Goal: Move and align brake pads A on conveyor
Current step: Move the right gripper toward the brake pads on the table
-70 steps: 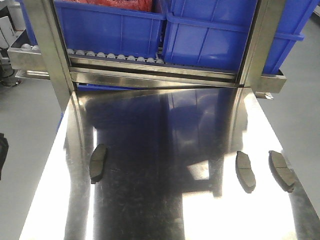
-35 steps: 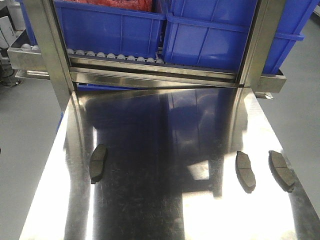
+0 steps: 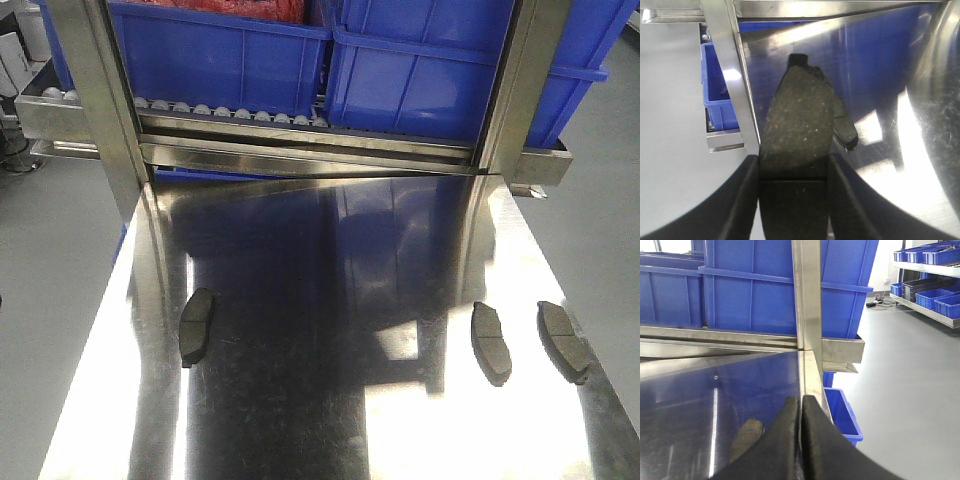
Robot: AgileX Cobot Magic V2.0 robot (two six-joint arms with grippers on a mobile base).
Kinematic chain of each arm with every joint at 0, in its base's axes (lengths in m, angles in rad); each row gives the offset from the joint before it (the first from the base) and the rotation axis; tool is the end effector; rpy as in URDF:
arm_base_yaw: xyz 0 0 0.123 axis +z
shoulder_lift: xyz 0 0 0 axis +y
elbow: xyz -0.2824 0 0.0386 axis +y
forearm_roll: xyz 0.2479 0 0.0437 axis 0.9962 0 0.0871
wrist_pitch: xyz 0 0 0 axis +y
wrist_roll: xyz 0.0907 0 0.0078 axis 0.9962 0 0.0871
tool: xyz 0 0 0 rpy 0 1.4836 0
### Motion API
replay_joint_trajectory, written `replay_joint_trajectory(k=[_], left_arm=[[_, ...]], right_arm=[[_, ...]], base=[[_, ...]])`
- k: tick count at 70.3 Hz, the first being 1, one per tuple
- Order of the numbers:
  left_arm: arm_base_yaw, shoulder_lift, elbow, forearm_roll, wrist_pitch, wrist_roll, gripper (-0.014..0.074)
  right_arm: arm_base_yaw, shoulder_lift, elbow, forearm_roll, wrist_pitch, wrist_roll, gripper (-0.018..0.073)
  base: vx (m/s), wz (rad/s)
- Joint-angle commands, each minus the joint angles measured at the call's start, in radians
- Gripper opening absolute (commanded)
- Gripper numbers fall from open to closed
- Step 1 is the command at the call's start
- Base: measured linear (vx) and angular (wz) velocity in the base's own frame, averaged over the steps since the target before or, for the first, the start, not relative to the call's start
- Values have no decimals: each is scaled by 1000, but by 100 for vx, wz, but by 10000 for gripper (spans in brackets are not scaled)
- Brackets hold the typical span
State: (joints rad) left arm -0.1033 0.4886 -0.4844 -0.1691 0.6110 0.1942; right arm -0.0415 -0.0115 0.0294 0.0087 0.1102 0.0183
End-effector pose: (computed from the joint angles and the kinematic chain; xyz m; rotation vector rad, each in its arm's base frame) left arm 0.0939 -0.0186 0.2871 0.2240 2.0800 -0.1302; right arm 0.0567 -0.0023 0.1938 0.0544 1.6108 -0.0105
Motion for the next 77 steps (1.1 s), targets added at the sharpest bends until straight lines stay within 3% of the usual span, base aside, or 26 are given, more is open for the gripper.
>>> replay_joint_trajectory(k=[1,31,42,60,68,77], left_arm=[[-9,0,-30,-19,-90,-3,146],[-9,0,-30,-19,-90,-3,146],[-9,0,-30,-19,-91,-3,146],[-9,0,-30,-19,-90,-3,146],[-9,0,-30,-19,-90,-3,146],[-9,0,-30,-19,-90,-3,146]], right_arm=[[3,-13,17,-9,-73,-10,-3],[3,-10,-14,-9,-58,-13,-3],[3,102,-200,-35,54,-18,-3],[3,497,-615,-59,293,-18,-3],[3,612,-705,-65,391,-39,1],[3,661,-718,-64,378,-40,77]], base=[[0,0],[0,0],[0,0],[0,0],[0,0],[0,0]])
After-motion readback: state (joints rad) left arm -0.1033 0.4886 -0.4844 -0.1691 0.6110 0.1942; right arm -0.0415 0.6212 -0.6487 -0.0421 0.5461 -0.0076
